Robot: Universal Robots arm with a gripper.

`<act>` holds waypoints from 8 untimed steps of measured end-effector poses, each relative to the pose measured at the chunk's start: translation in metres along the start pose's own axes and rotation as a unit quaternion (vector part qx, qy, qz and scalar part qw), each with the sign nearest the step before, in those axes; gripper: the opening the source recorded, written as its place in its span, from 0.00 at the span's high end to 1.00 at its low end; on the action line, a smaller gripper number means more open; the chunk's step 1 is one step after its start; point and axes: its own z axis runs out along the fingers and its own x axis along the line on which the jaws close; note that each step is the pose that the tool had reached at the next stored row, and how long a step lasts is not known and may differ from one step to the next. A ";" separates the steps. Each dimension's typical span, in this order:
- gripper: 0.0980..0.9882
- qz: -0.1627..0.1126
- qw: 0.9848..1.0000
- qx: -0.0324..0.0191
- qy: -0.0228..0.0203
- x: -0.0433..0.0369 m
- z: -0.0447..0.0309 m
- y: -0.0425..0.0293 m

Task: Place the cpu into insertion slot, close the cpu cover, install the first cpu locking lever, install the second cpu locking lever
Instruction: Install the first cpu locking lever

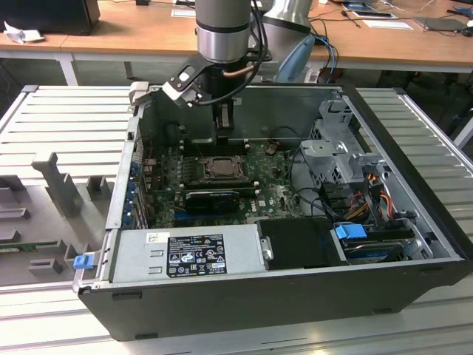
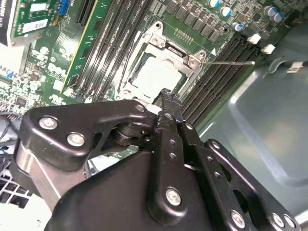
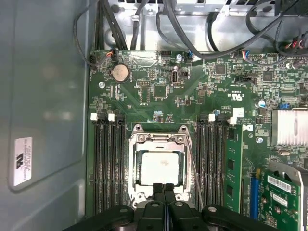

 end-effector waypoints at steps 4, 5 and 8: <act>0.99 -0.043 0.999 0.001 0.001 0.0000 0.0000 0.0000; 0.99 -0.052 0.999 0.001 0.002 0.0000 0.0000 0.0000; 0.99 -0.082 0.997 0.002 0.003 0.0000 0.0000 0.0000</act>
